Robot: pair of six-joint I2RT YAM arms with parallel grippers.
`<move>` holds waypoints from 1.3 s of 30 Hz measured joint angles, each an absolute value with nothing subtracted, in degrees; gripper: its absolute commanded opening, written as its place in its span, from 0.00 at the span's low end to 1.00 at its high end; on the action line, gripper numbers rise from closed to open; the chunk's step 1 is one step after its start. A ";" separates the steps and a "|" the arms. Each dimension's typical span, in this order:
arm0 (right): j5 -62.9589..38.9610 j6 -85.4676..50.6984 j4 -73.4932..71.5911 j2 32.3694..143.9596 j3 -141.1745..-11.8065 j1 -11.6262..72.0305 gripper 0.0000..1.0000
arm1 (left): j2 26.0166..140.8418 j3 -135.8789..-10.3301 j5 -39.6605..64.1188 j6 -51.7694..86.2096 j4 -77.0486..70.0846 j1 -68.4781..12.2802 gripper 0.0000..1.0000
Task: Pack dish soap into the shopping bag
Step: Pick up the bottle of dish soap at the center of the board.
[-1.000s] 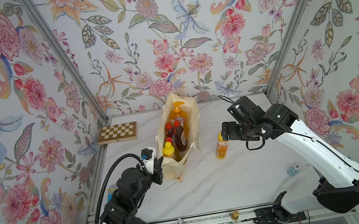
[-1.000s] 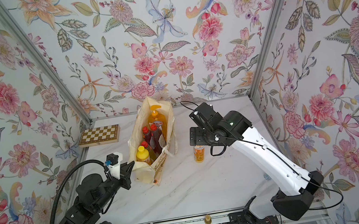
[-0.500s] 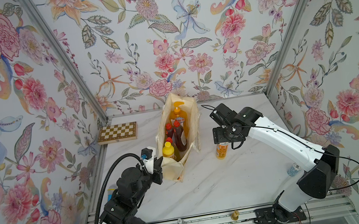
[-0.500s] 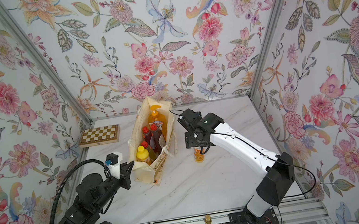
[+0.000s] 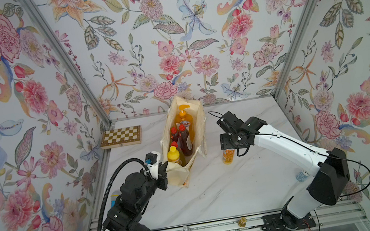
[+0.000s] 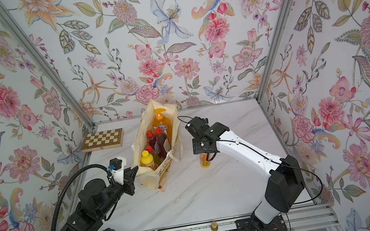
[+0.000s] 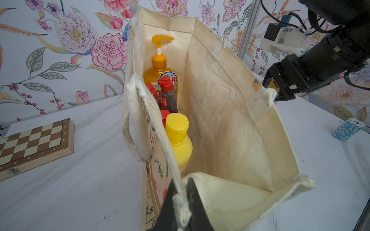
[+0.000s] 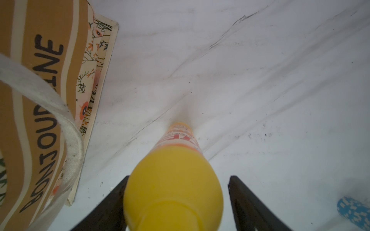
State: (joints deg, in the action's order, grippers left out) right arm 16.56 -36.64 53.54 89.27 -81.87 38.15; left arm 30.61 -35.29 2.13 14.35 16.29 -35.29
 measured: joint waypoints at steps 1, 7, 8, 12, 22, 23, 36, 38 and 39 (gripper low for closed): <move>16.60 -36.56 53.08 89.25 -81.69 38.15 0.74 | 30.57 -35.29 2.13 14.35 16.29 -35.29 0.00; 17.04 -35.97 50.94 89.23 -80.90 38.15 0.65 | 29.89 -35.29 2.09 14.37 16.97 -35.29 0.00; 17.15 -35.83 50.63 89.19 -80.40 38.15 0.63 | 29.87 -35.29 2.09 14.37 17.04 -35.29 0.00; 17.26 -35.79 49.43 88.36 -78.17 38.15 0.60 | 29.67 -35.29 2.02 14.37 17.10 -35.29 0.00; 18.31 -35.00 46.59 87.31 -76.75 38.17 0.69 | 29.74 -35.29 1.65 14.37 17.26 -35.29 0.00; 18.50 -34.87 46.19 87.20 -76.75 38.17 0.68 | 29.76 -35.29 1.65 14.37 17.26 -35.29 0.00; 20.05 -33.65 43.53 86.46 -76.03 38.28 0.32 | 30.00 -35.29 1.69 14.35 17.04 -35.29 0.00; 20.29 -33.39 43.48 86.46 -75.92 38.52 0.21 | 30.00 -35.29 1.67 14.35 17.04 -35.29 0.00; 20.43 -33.21 43.46 86.43 -75.92 38.74 0.17 | 30.00 -35.29 1.69 14.37 17.04 -35.29 0.00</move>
State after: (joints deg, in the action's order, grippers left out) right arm 20.43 -33.21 43.46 86.43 -75.92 38.74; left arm 30.00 -35.29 1.69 14.37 17.04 -35.29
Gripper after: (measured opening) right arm 0.285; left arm 0.096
